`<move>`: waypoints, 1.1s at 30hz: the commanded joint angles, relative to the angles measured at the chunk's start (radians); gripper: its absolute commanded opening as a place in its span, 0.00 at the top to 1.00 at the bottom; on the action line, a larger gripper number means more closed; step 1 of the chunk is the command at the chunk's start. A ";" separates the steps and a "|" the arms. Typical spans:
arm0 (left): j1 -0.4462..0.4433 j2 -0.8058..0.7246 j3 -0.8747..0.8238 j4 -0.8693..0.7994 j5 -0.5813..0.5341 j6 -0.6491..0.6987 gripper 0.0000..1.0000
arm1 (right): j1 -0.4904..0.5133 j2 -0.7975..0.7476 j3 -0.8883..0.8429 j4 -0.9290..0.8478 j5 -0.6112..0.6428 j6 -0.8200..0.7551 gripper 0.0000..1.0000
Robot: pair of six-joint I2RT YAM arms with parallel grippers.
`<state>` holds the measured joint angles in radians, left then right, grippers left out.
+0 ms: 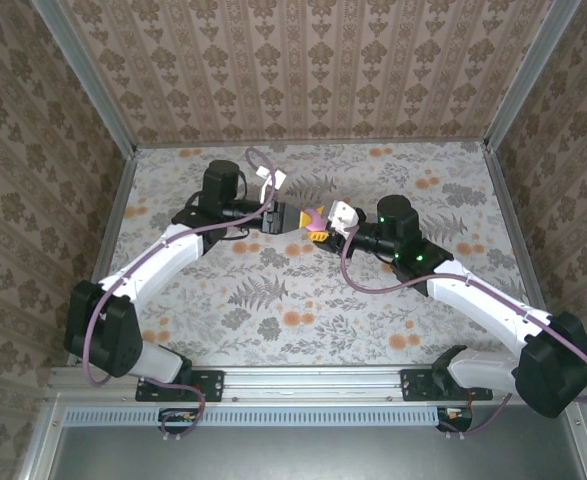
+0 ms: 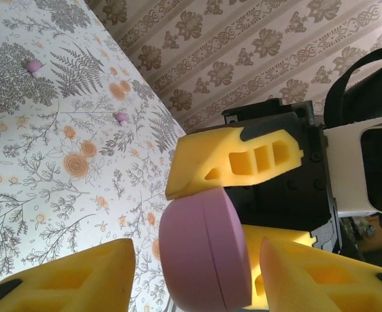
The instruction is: Insert wireless bluetooth earbuds into charging case
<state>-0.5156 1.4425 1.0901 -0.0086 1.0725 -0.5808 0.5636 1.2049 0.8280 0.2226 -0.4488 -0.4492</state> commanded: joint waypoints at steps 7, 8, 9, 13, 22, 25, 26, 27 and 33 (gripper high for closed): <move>-0.010 0.011 0.028 0.072 -0.017 -0.093 0.66 | 0.004 -0.005 0.020 0.023 0.007 -0.036 0.65; -0.009 0.010 0.025 0.085 -0.020 -0.106 0.68 | 0.004 -0.007 0.020 0.022 0.007 -0.035 0.65; -0.009 0.010 0.025 0.093 -0.024 -0.121 0.73 | 0.004 -0.007 0.018 0.021 0.009 -0.036 0.64; -0.008 0.007 0.025 0.113 -0.042 -0.155 0.81 | 0.002 -0.025 -0.006 0.011 0.046 -0.050 0.55; -0.004 -0.008 0.018 0.133 -0.060 -0.179 0.83 | -0.026 -0.060 -0.047 0.028 0.062 -0.020 0.50; -0.004 -0.007 0.018 0.140 -0.059 -0.184 0.82 | -0.026 -0.062 -0.053 0.050 0.060 -0.009 0.51; -0.004 -0.007 0.015 0.145 -0.059 -0.188 0.82 | -0.027 -0.059 -0.051 0.054 0.055 -0.004 0.52; -0.004 -0.007 0.012 0.153 -0.059 -0.193 0.82 | -0.027 -0.056 -0.048 0.058 0.047 0.002 0.52; -0.004 -0.009 0.004 0.165 -0.057 -0.200 0.82 | -0.027 -0.035 -0.038 0.101 0.035 0.030 0.50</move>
<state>-0.5228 1.4475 1.0897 0.1146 1.0241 -0.7647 0.5373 1.1667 0.7895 0.2756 -0.3889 -0.4416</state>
